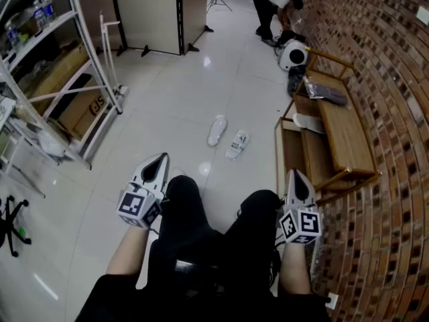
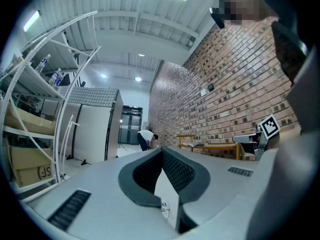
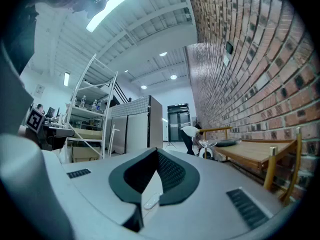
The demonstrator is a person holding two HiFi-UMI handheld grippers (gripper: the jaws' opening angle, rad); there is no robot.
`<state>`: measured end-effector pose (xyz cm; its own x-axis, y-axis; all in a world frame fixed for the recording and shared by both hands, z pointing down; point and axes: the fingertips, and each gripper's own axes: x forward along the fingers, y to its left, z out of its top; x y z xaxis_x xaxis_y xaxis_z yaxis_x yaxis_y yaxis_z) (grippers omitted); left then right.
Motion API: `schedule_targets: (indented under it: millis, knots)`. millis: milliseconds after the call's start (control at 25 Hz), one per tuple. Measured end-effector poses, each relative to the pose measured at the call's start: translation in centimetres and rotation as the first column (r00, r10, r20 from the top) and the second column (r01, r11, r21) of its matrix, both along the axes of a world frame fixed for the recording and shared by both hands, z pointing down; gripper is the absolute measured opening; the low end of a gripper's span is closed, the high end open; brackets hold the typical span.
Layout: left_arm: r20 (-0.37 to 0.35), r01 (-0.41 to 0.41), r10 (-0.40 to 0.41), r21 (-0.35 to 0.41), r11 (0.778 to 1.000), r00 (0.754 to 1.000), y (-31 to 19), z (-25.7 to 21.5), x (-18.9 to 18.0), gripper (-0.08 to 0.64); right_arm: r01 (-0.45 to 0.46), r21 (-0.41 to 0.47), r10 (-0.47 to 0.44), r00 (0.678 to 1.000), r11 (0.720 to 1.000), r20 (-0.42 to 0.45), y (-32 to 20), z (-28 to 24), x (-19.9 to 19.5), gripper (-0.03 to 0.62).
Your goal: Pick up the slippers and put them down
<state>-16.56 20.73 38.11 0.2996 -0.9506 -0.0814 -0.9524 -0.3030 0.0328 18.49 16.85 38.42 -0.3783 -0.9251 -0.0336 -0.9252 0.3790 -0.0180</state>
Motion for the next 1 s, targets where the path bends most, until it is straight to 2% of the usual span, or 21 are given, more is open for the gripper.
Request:
schedule_targets:
  millis: [200,440,520,680,1000]
  knots:
    - [-0.012,-0.003,0.003,0.036,0.999,1.000,0.3,-1.1,-0.7,0.003,-0.003,0.020,0.003,1.000,1.000,-0.001,1.0,-2.5,0.6,0.008]
    - [-0.017,0.005,-0.006,-0.019,1.000,1.000,0.1,-0.2,-0.5,0.003,0.001,0.008,-0.001,1.000,1.000,-0.028,1.2,-1.2,0.1,0.009]
    - [-0.004,0.002,-0.002,-0.013,1.000,1.000,-0.6,-0.2,-0.5,0.003,0.017,0.006,-0.016,0.999,1.000,-0.035,0.4,-0.6,0.0,0.008]
    - [0.023,-0.026,0.025,0.050,0.998,0.999,-3.3,-0.6,-0.8,0.003,0.015,-0.013,-0.016,1.000,1.000,-0.027,-2.0,-0.4,-0.4,0.008]
    - [0.020,-0.023,0.022,0.048,0.999,1.000,-11.5,-0.9,-0.8,0.003,0.036,0.004,-0.036,0.998,0.999,-0.060,-9.5,-0.1,-0.4,0.008]
